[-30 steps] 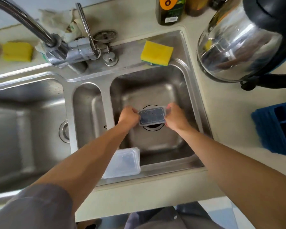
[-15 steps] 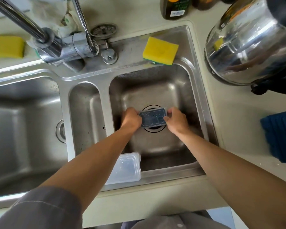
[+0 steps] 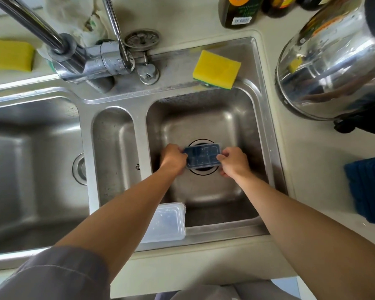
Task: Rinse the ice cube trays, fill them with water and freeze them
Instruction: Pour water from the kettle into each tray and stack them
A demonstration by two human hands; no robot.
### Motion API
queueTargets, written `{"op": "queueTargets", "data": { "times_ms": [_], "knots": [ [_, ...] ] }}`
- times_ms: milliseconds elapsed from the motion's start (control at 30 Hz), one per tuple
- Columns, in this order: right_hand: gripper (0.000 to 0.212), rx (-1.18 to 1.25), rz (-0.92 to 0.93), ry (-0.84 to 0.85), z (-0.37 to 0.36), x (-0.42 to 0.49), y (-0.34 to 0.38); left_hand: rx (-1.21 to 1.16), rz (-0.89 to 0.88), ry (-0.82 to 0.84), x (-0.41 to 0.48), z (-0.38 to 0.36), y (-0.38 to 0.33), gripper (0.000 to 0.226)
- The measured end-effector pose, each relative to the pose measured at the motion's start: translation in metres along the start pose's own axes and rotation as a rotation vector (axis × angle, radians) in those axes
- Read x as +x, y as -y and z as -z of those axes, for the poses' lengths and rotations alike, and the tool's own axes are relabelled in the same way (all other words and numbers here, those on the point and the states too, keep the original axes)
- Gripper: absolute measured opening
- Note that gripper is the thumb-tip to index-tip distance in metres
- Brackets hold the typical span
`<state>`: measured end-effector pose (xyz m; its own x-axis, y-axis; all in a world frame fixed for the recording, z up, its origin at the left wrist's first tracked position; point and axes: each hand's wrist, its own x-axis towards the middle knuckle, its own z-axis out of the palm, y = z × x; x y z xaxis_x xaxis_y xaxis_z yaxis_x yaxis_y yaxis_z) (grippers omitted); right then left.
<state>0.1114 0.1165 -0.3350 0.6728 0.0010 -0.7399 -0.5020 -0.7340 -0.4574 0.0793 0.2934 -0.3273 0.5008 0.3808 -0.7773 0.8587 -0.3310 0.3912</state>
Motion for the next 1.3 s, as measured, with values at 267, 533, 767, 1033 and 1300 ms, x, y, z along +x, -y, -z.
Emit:
{"op": "queueTargets", "data": {
  "times_ms": [267, 533, 767, 1033, 1300],
  "knots": [
    [0.013, -0.013, 0.04, -0.043, -0.004, -0.003, 0.001, -0.012, 0.02, 0.012, 0.003, -0.002, -0.003, 0.009],
    [0.012, 0.024, 0.058, 0.006, 0.015, -0.028, 0.014, -0.012, -0.05, -0.079, -0.017, 0.002, -0.013, 0.03],
    [0.009, 0.228, 0.241, -0.001, 0.059, -0.1, 0.022, -0.337, -0.068, -0.211, -0.078, 0.021, -0.048, 0.058],
    [0.032, 0.12, 0.344, 0.052, 0.135, -0.178, 0.035, -0.125, -0.195, -0.266, -0.17, 0.043, -0.094, 0.06],
    [0.061, -0.092, 0.579, -0.187, 0.202, -0.225, 0.094, -0.042, -0.381, -0.271, -0.239, 0.075, -0.157, 0.041]
  ]
}}
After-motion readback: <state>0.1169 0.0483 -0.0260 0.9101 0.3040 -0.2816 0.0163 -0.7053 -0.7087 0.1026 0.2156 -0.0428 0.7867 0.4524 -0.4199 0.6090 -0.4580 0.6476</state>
